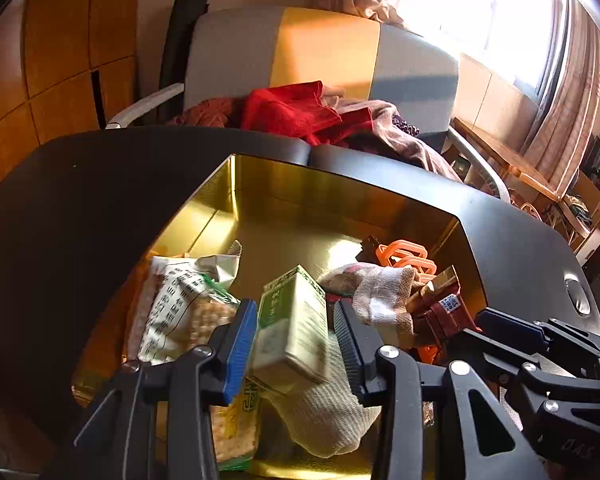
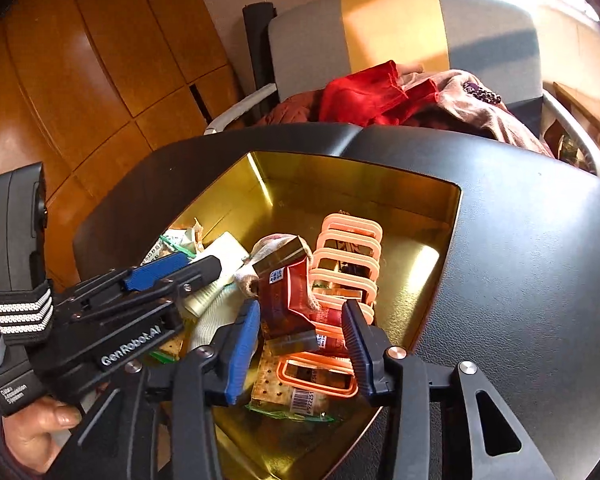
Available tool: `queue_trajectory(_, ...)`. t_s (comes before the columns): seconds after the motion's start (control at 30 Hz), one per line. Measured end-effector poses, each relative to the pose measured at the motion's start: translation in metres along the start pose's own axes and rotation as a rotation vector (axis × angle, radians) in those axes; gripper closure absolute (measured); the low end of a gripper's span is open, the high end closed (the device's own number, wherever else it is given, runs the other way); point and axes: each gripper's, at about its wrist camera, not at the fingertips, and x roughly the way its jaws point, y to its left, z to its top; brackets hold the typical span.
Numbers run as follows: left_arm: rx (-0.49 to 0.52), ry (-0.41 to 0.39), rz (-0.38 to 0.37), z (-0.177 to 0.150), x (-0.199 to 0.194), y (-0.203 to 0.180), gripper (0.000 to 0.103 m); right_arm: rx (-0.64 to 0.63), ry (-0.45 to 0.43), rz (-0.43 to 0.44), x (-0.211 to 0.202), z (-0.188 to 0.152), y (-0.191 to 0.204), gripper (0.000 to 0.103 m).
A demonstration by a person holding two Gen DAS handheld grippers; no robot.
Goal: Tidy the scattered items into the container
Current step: 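Lower the green box and candy wrapper into the tray and release both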
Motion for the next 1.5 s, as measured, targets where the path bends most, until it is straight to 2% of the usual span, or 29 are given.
queue_trajectory(0.23, -0.007, -0.027, 0.020, -0.004, -0.016, 0.005, 0.059, -0.037, -0.043, -0.014, -0.012, -0.003, 0.012, 0.058)
queue_trajectory(0.43, -0.015, -0.030, 0.044, -0.018, -0.031, 0.012, 0.058, -0.047, -0.044, -0.012, -0.015, -0.009, 0.019, 0.061)
queue_trajectory(0.53, -0.023, -0.036, 0.062, -0.027, -0.039, 0.014, 0.053, -0.044, -0.055, -0.031, -0.023, -0.015, 0.023, 0.060)
queue_trajectory(0.63, -0.034, -0.033, 0.089, -0.036, -0.044, 0.015, 0.052, -0.042, -0.066, -0.051, -0.030, -0.021, 0.027, 0.056)
queue_trajectory(0.77, -0.048, -0.031, 0.115, -0.047, -0.051, 0.015, 0.052, -0.025, -0.065, -0.119, -0.039, -0.028, 0.032, 0.037)
queue_trajectory(0.87, -0.061, -0.027, 0.148, -0.053, -0.056, 0.015, 0.052, -0.008, -0.065, -0.168, -0.044, -0.033, 0.034, 0.028)
queue_trajectory(0.97, -0.061, -0.019, 0.269, -0.054, -0.061, 0.013, 0.052, 0.009, -0.073, -0.208, -0.049, -0.037, 0.033, 0.020)
queue_trajectory(1.07, -0.067, -0.017, 0.345, -0.053, -0.066, 0.011, 0.052, -0.001, -0.086, -0.239, -0.053, -0.040, 0.038, 0.017)
queue_trajectory(1.17, -0.086, -0.027, 0.383, -0.053, -0.073, 0.011, 0.052, -0.027, -0.108, -0.267, -0.058, -0.041, 0.047, 0.015)
queue_trajectory(1.37, -0.121, -0.016, 0.433, -0.050, -0.081, 0.015, 0.052, -0.051, -0.112, -0.272, -0.059, -0.043, 0.057, 0.015)
queue_trajectory(1.5, -0.102, -0.010, 0.463, -0.048, -0.084, 0.016, 0.052, -0.061, -0.109, -0.266, -0.057, -0.045, 0.062, 0.015)
